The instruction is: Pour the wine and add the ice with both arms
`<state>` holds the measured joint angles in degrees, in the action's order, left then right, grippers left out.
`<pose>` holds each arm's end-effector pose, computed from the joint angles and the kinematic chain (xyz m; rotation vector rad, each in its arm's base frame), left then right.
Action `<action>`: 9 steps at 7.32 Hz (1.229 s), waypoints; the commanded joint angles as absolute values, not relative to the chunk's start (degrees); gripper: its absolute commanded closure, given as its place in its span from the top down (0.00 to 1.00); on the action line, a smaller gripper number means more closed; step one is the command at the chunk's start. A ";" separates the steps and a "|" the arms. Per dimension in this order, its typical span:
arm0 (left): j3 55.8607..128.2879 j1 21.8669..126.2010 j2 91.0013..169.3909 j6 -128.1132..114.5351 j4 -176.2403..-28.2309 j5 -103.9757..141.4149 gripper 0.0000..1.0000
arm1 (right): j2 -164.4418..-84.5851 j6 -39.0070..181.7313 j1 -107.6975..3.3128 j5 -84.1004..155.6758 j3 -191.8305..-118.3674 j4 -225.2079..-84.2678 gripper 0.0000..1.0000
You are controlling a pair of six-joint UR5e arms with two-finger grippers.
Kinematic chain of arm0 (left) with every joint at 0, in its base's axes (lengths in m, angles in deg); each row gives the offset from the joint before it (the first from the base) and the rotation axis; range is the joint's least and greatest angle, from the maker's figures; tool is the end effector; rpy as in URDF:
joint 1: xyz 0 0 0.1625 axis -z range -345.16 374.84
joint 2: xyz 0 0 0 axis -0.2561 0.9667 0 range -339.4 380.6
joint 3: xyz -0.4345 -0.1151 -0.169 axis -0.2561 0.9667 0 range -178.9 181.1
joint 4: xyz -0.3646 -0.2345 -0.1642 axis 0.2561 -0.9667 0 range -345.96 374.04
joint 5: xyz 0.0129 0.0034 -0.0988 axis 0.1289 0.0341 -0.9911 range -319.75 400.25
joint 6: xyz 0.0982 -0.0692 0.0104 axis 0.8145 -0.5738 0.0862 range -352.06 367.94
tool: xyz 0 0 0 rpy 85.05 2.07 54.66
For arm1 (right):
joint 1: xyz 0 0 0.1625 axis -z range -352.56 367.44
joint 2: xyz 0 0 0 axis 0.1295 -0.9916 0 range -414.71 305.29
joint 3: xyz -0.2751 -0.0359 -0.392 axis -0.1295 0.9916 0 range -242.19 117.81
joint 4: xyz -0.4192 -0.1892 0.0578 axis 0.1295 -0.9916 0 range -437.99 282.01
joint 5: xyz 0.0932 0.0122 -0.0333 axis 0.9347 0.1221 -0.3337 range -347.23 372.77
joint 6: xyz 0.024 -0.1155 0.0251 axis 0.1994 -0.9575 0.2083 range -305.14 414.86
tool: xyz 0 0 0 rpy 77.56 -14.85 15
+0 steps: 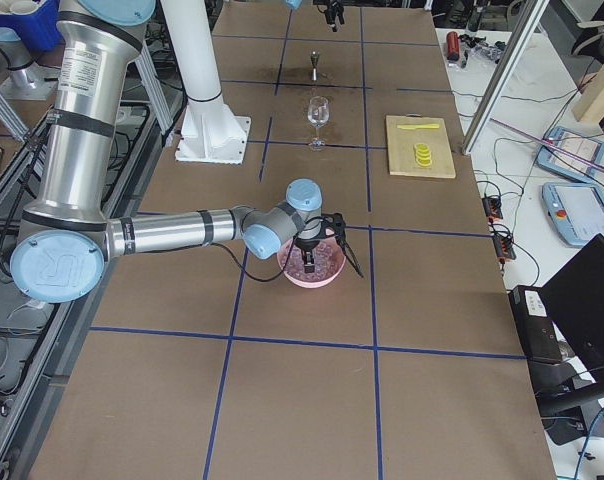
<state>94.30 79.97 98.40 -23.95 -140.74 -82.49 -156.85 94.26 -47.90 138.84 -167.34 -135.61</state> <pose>0.1388 -0.4614 0.6760 0.5814 0.9096 0.1675 -0.2218 -0.4303 0.6305 0.1095 -0.8448 -0.1167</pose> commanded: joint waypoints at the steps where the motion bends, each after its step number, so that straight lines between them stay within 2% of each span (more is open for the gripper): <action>1: 94.53 80.14 98.30 -23.87 -140.91 -82.44 1.00 | -155.69 94.32 -47.76 138.80 -166.09 -135.48 0.81; 3: 95.06 80.23 98.04 -23.87 -140.91 -82.44 1.00 | -155.95 94.06 -47.93 139.15 -165.20 -135.38 0.62; 4: 95.06 80.23 97.95 -23.87 -140.99 -82.44 1.00 | -155.96 94.41 -47.93 139.33 -165.37 -135.38 0.07; 5: 95.06 80.23 97.95 -23.87 -141.00 -82.44 1.00 | -156.04 94.32 -47.93 139.59 -165.55 -135.38 0.00; 9: 96.11 80.32 97.51 -23.87 -141.17 -82.53 1.00 | -156.48 94.15 -50.56 141.96 -170.63 -135.56 0.00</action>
<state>95.49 80.26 97.77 -23.88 -141.07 -82.46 -156.47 94.03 -49.37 140.91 -168.41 -135.41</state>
